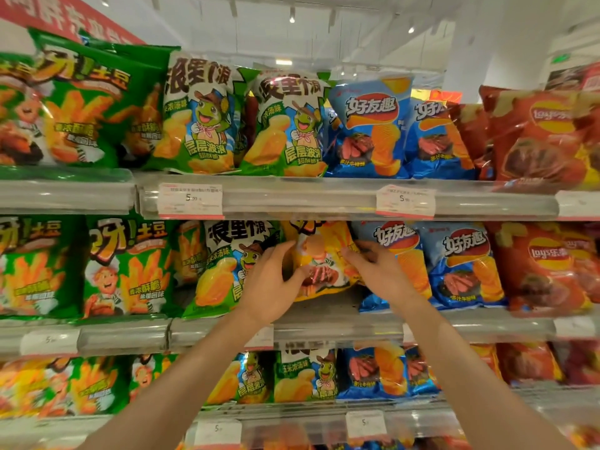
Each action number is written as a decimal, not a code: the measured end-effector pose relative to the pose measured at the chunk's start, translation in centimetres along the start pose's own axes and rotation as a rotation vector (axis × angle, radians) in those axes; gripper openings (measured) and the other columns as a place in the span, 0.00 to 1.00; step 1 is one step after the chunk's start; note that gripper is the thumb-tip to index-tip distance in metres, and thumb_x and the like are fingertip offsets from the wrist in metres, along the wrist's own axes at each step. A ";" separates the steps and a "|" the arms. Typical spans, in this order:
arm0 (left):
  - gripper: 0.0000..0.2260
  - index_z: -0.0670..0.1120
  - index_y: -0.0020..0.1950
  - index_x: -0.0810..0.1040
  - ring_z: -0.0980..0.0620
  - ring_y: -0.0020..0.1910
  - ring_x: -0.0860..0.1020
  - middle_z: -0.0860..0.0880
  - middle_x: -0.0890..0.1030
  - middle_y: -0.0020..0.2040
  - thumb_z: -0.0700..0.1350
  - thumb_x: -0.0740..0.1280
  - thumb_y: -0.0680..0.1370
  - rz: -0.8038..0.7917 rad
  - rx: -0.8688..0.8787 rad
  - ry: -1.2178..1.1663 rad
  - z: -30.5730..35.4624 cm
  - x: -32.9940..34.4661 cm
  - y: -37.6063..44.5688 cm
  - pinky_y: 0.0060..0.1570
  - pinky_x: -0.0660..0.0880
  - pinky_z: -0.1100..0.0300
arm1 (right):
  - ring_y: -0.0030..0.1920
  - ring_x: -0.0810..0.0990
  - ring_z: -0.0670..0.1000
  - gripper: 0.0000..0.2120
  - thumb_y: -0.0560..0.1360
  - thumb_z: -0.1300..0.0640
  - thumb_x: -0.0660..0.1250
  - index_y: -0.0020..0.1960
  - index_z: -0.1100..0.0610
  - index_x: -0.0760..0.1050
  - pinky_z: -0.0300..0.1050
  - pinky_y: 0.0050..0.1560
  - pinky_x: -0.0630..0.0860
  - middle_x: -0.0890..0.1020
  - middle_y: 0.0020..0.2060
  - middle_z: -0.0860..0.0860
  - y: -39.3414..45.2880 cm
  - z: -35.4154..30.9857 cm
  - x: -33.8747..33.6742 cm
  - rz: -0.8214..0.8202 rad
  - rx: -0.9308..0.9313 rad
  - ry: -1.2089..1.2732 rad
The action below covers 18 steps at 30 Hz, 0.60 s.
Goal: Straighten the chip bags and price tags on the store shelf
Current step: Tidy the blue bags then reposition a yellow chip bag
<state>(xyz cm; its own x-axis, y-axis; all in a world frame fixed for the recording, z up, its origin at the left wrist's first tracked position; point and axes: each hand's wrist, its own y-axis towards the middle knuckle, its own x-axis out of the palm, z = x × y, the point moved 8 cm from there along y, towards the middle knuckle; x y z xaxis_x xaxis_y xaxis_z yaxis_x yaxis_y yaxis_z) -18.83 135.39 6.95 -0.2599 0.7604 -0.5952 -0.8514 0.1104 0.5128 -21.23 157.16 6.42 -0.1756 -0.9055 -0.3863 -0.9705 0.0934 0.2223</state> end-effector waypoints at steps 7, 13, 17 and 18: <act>0.27 0.54 0.74 0.64 0.61 0.56 0.77 0.55 0.75 0.64 0.57 0.68 0.77 -0.076 -0.199 -0.379 0.4 0.8 -1.9 0.50 0.76 0.68 | 0.46 0.75 0.38 0.18 0.78 0.43 0.66 0.65 0.48 0.71 0.35 0.41 0.72 0.78 0.50 0.44 -4.2 1.3 -0.2 0.040 0.035 0.146; 0.27 0.54 0.74 0.65 0.62 0.56 0.78 0.57 0.75 0.65 0.52 0.71 0.77 -0.053 -0.260 -0.474 -0.2 1.1 -5.0 0.52 0.76 0.68 | 0.42 0.82 0.33 0.17 0.77 0.48 0.69 0.64 0.47 0.71 0.28 0.37 0.75 0.82 0.50 0.44 -7.6 2.7 1.0 0.023 0.007 0.215; 0.26 0.57 0.73 0.67 0.63 0.62 0.75 0.59 0.74 0.67 0.54 0.71 0.77 -0.066 -0.253 -0.475 -1.2 1.0 -7.6 0.60 0.73 0.65 | 0.45 0.84 0.36 0.22 0.73 0.46 0.71 0.66 0.47 0.72 0.33 0.42 0.78 0.84 0.50 0.41 -9.6 3.8 1.9 -0.044 0.021 0.256; 0.26 0.58 0.73 0.67 0.63 0.63 0.74 0.60 0.74 0.67 0.54 0.71 0.77 -0.072 -0.254 -0.476 -1.4 0.8 -8.2 0.62 0.72 0.64 | 0.46 0.84 0.38 0.23 0.72 0.45 0.72 0.65 0.46 0.73 0.36 0.46 0.78 0.85 0.49 0.41 -10.0 4.1 2.2 -0.056 0.027 0.257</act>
<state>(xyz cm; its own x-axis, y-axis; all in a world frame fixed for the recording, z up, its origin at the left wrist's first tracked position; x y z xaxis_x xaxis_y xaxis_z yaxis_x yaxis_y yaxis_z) -12.69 134.22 1.39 -0.0123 0.9689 -0.2473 -0.9579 0.0595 0.2808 -12.59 155.99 -0.32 -0.0773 -0.9846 -0.1567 -0.9821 0.0482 0.1819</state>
